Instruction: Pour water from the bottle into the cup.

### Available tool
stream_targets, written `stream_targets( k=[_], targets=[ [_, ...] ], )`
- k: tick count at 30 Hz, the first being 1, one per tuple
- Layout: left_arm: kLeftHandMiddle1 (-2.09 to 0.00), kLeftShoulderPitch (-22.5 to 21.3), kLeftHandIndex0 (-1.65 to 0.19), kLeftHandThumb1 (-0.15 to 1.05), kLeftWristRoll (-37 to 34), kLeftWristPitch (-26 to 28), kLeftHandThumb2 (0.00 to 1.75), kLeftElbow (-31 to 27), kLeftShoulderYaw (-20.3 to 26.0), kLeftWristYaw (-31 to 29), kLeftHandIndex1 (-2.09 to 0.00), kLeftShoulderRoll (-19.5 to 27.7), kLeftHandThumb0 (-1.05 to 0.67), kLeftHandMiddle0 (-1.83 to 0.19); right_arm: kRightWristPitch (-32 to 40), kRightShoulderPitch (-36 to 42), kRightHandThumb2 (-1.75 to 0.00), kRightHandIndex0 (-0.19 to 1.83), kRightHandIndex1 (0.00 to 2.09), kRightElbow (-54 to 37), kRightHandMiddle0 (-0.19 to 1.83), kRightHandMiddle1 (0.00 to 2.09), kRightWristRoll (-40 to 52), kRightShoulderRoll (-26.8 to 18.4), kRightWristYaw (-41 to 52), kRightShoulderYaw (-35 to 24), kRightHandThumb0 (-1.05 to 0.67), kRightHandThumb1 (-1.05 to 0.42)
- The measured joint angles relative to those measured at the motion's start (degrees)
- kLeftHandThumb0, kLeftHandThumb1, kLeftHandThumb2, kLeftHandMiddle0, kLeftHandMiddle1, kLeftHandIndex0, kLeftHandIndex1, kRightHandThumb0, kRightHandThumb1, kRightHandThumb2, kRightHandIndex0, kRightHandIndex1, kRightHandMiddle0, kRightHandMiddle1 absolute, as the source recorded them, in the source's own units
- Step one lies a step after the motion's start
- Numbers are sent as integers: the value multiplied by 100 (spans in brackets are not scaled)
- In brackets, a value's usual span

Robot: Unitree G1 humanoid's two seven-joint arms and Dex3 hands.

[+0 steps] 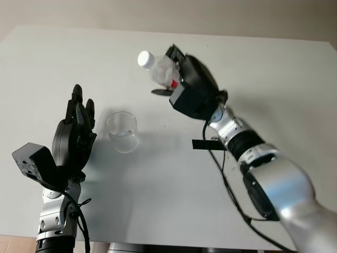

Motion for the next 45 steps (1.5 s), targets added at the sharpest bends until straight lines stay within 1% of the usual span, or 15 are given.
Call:
stream_targets(
  k=[2,6,11,16,21,29,32,35,37,40,43,45],
  targets=[
    [-5,-44,12,105,-1,3,72,0,0,12,-5,0,-81,7,-1,-56,-20,101,209,44,61,209,-241,-69,-94,235,-14,-104],
    [-5,-98,12,105,-3,7,72,0,2,17,-5,0,-81,8,-39,-180,-19,100,209,90,60,209,-493,-126,-257,491,-14,-103],
    [-6,-98,12,105,2,4,72,17,0,23,-6,-1,-82,7,-89,-318,-17,97,209,125,58,209,-872,-183,-525,850,-19,-101],
    [-5,-98,12,105,9,-8,73,23,-4,69,-5,-4,-81,7,-130,-354,-17,97,209,137,57,209,-1074,-184,-726,1056,-18,-103],
    [-5,-99,12,105,9,-56,73,68,-12,80,-5,-24,-81,7,-139,-388,-18,100,209,153,57,209,-1192,-185,-869,1227,-19,-104],
    [-5,-99,13,105,17,-106,75,80,-13,96,-5,-30,-80,8,-215,-465,-15,114,209,154,62,209,-1398,-190,-1174,1474,-18,-105],
    [-5,-99,13,105,28,-120,75,82,-17,95,-5,-30,-80,8,-281,-492,-15,113,209,148,61,209,-1519,-204,-1303,1578,-18,-104],
    [-5,-99,13,105,31,-148,75,97,-21,88,-5,-31,-80,9,-417,-515,-17,112,209,138,60,209,-1614,-216,-1510,1663,-18,-105],
    [-5,-99,13,105,31,-157,74,104,-24,82,-5,-32,-80,8,-506,-537,-24,110,209,124,61,209,-1704,-231,-1642,1739,-16,-104],
    [-5,-99,13,105,32,-157,74,105,-30,84,-5,-36,-81,8,-573,-566,-27,111,209,124,65,209,-1789,-235,-1731,1821,-16,-104],
    [-5,-99,14,105,34,-160,74,106,-40,84,-5,-40,-80,9,-617,-578,-35,112,209,125,67,209,-1880,-243,-1856,1898,-18,-105],
    [-5,-99,13,105,37,-172,74,106,-52,92,-5,-59,-80,9,-635,-607,-37,112,209,124,68,209,-2002,-259,-2003,1998,-19,-104]
  ],
)
